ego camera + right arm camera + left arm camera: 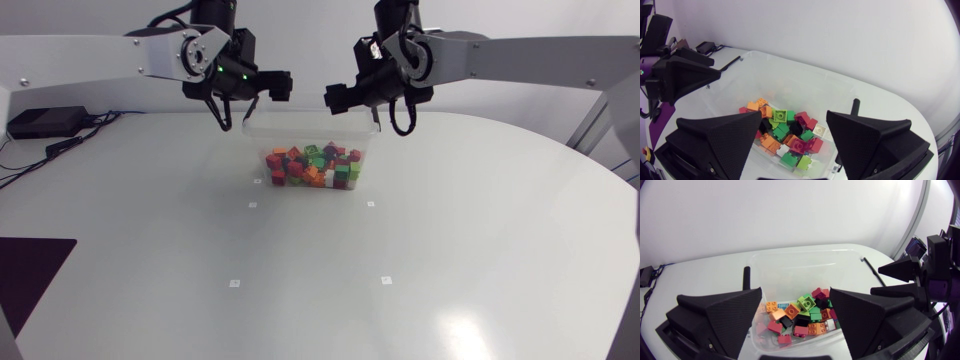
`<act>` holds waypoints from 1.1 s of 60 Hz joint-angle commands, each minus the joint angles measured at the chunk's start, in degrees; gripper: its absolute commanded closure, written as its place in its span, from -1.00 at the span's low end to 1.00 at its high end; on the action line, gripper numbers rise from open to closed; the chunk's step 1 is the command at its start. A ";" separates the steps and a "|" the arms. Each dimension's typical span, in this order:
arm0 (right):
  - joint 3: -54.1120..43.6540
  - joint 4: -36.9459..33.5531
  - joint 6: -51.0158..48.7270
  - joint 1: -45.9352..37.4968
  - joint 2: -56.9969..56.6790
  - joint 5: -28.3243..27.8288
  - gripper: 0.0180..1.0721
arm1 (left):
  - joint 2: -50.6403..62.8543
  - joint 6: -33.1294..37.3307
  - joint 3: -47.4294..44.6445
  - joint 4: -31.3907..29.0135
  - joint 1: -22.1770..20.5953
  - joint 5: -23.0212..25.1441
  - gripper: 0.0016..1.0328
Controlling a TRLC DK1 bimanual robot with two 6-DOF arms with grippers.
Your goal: Place the duplo bricks in the container
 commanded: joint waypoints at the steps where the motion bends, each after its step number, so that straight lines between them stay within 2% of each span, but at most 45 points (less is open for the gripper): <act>1: -3.53 -0.03 -0.63 -0.07 -5.74 1.07 -0.88 | -7.06 0.46 -3.11 0.15 0.55 -0.39 -0.89; 24: -21.90 5.68 -2.91 -0.86 -24.63 10.30 -0.90 | -24.81 2.48 -17.17 1.03 3.01 -1.27 -0.89; 38: -31.65 6.12 -5.20 -4.29 -35.00 11.62 -0.90 | -36.50 5.91 -27.81 4.63 4.07 -6.54 -0.89; 50: -40.53 9.11 -8.10 -6.57 -43.44 14.17 -0.90 | -45.29 8.28 -36.51 6.21 4.60 -8.39 -0.89; 66: -50.99 11.39 -10.73 -10.79 -54.08 15.22 -0.90 | -56.28 11.71 -47.93 9.99 7.94 -9.18 -0.89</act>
